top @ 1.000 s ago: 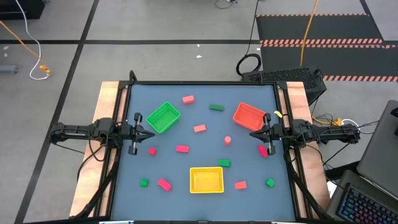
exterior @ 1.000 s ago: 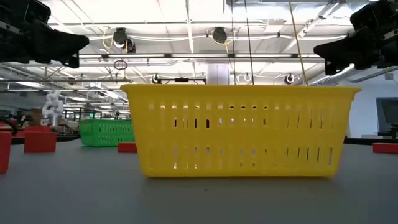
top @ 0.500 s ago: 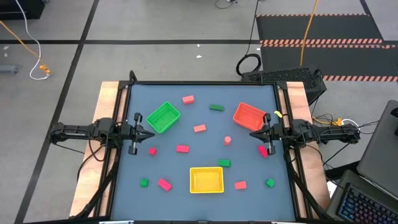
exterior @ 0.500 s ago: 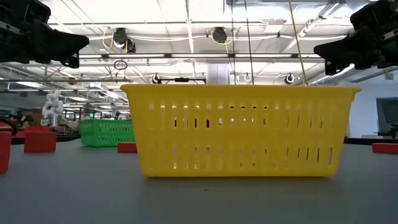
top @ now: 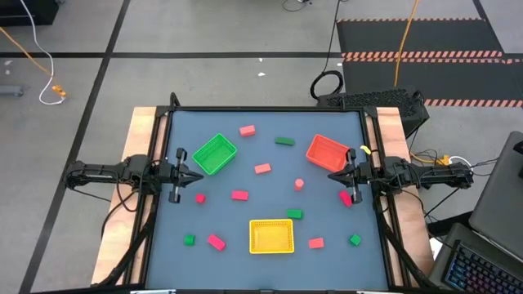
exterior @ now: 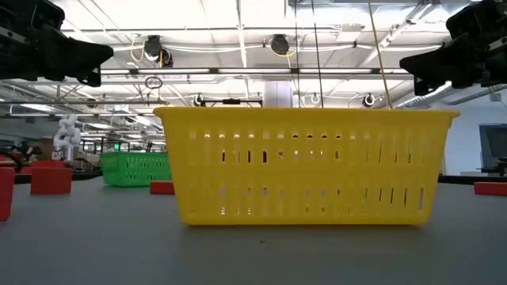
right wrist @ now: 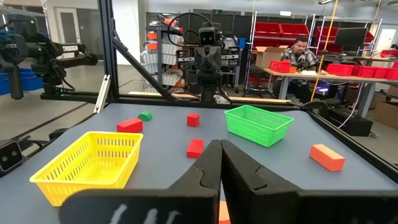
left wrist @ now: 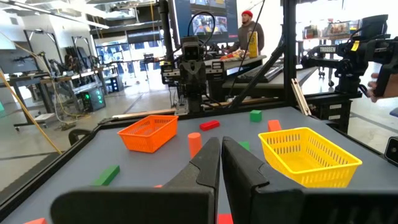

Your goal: Sort & place blocks by color

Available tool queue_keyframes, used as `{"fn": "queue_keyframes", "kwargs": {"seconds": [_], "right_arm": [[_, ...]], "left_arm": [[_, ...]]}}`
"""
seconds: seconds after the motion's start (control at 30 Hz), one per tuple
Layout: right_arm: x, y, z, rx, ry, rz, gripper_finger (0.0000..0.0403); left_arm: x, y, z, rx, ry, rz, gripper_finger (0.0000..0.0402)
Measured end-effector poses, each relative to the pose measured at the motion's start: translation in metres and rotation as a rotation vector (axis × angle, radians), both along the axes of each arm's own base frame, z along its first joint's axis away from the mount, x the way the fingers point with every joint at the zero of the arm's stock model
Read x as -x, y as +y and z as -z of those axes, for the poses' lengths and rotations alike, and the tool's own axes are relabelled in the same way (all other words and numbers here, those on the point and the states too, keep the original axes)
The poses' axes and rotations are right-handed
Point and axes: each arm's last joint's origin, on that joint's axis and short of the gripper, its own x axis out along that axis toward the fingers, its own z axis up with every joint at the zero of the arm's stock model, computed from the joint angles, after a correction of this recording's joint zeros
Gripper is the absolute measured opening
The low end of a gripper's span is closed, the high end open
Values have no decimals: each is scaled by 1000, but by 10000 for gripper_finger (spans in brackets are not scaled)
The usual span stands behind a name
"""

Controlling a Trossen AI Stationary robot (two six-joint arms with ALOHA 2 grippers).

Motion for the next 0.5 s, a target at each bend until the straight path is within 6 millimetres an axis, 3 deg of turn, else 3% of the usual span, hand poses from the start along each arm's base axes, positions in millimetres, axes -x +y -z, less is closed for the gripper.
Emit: {"fn": "queue_keyframes", "kwargs": {"seconds": [0.23, 0.5], "right_arm": [[0, 0, -2, -14, -19, 1, 0], [2, 0, -16, -199, -158, -17, 0]], "left_arm": [[0, 0, 0, 0, 0, 0, 21], [0, 0, 0, 0, 0, 0, 21]]}}
